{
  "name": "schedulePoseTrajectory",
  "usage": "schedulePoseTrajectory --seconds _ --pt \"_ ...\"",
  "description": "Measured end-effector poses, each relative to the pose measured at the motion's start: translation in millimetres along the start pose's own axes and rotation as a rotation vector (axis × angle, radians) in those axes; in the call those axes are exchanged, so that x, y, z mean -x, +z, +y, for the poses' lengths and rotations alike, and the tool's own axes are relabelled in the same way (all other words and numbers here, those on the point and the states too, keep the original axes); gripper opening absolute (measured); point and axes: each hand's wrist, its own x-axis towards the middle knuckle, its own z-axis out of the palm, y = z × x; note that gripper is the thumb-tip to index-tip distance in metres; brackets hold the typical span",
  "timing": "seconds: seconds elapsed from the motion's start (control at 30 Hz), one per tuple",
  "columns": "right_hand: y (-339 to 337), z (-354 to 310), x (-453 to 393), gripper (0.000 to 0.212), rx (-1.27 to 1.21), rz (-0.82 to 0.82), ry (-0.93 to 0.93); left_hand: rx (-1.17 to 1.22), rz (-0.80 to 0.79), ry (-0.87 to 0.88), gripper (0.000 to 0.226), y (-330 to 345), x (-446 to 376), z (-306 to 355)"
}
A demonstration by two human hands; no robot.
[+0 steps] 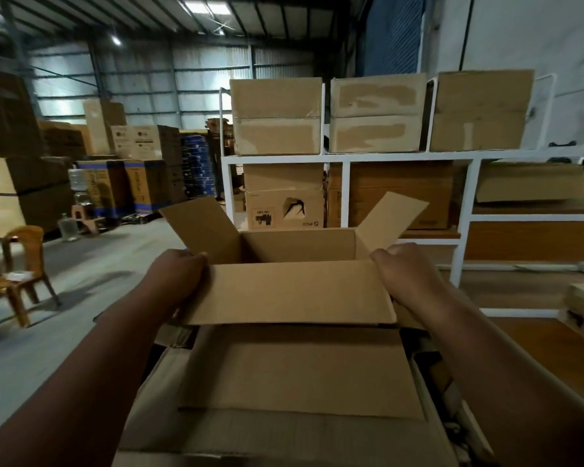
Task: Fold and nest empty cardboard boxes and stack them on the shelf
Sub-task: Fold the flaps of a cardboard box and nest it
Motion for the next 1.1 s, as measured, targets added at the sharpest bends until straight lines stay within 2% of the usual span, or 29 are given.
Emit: schedulePoseTrajectory --seconds 0.13,0.2,0.23,0.33,0.4,0.5,0.63,0.73,0.8,0.9,0.97,1.1 --pt "12.5 25.6 9.5 0.022 -0.002 -0.032 0.043 -0.185 -0.099 0.055 0.035 21.0 -5.9 -27.2" --pt "13.1 32.7 13.8 0.017 0.053 0.026 0.026 -0.143 -0.063 0.093 0.036 25.3 -9.7 -37.0" --pt "11.9 32.2 15.2 0.018 0.069 0.081 0.015 -0.085 -0.026 0.108 0.036 25.7 -11.8 -39.8" --pt "6.1 32.4 13.9 0.054 0.114 0.265 -0.058 -0.018 0.158 0.206 0.025 21.7 -17.2 -43.7" --pt "5.7 35.5 13.7 0.055 0.174 0.324 -0.162 -0.025 0.214 0.291 0.023 21.0 -19.7 -46.3" --pt "11.9 47.9 10.6 0.037 0.307 0.268 -0.244 -0.077 0.102 0.373 0.041 20.4 -21.0 -47.3" --pt "19.2 54.5 12.5 0.019 0.370 0.185 -0.261 0.081 -0.036 0.260 0.020 17.0 -24.2 -50.8" --pt "22.1 54.3 11.8 0.065 0.268 0.006 -0.092 0.019 -0.151 0.213 0.031 18.1 -24.9 -57.4" --pt "24.3 56.2 14.2 0.081 0.267 -0.051 -0.034 -0.022 -0.151 0.315 0.028 22.5 -26.6 -63.9" --pt "30.3 63.2 17.4 0.075 0.536 -0.067 -0.154 -0.210 -0.151 0.515 0.024 27.1 -22.8 -66.6" --pt "33.8 68.0 17.5 0.068 0.653 -0.056 -0.202 -0.335 -0.166 0.535 0.029 31.4 -18.6 -65.5" --pt "36.9 73.3 16.2 0.060 0.720 -0.041 -0.240 -0.535 -0.113 0.594 0.023 37.8 -13.9 -63.0"
